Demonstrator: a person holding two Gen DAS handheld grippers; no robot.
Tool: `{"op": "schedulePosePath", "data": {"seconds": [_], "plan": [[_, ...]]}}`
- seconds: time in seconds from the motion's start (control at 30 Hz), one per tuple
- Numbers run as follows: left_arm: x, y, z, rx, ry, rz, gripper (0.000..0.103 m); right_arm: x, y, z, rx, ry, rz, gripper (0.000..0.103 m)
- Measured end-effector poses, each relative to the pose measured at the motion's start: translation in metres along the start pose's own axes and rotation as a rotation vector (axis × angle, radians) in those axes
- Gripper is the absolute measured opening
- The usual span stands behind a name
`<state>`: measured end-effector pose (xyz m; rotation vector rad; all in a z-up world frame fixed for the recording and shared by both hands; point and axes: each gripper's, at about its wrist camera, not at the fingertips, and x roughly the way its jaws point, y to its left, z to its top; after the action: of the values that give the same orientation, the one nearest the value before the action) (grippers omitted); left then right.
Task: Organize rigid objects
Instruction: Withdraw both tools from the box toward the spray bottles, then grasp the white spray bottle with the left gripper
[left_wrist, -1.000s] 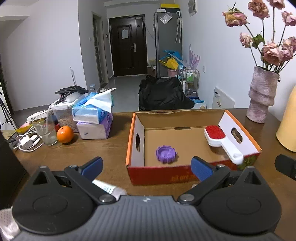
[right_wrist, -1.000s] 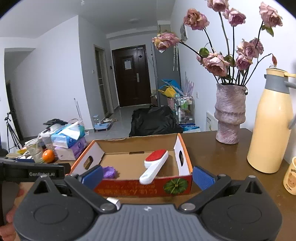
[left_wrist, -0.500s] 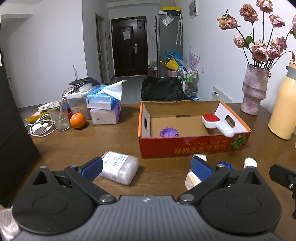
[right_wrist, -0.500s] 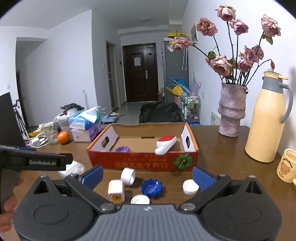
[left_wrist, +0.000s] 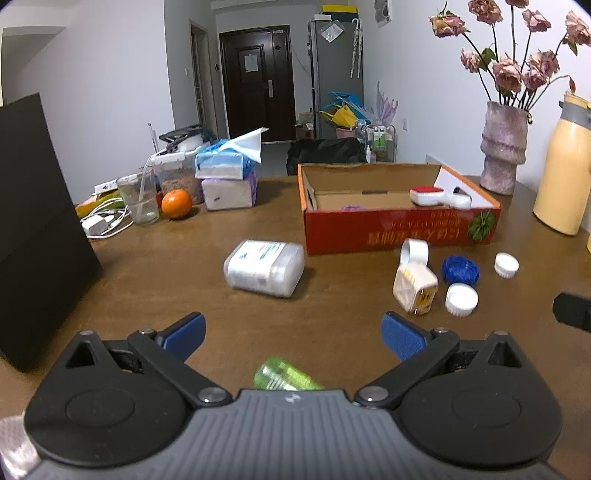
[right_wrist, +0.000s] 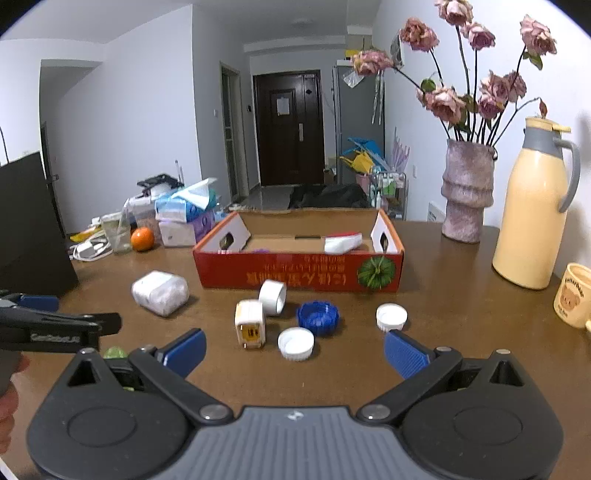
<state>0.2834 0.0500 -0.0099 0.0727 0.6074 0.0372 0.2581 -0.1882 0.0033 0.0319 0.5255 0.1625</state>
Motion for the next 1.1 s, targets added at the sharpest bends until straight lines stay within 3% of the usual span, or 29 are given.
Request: {"op": "schedulePosePath", "data": {"seconds": [0.53,0.83,1.1], "plan": [[-0.004,0.029,-0.066,0.122,0.003,-0.101,0.103,0.002,0.001,-0.04,0.028,0.067,0.001,0.103],[-0.004,0.029,-0.086,0.214,-0.001,-0.264,0.103,0.01,0.016,-0.057,0.023,0.095,0.012,0.103],[0.01,0.021,-0.087,0.307,0.002,-0.277,0.103,0.019,0.033,-0.059,-0.006,0.114,0.014,0.103]]}}
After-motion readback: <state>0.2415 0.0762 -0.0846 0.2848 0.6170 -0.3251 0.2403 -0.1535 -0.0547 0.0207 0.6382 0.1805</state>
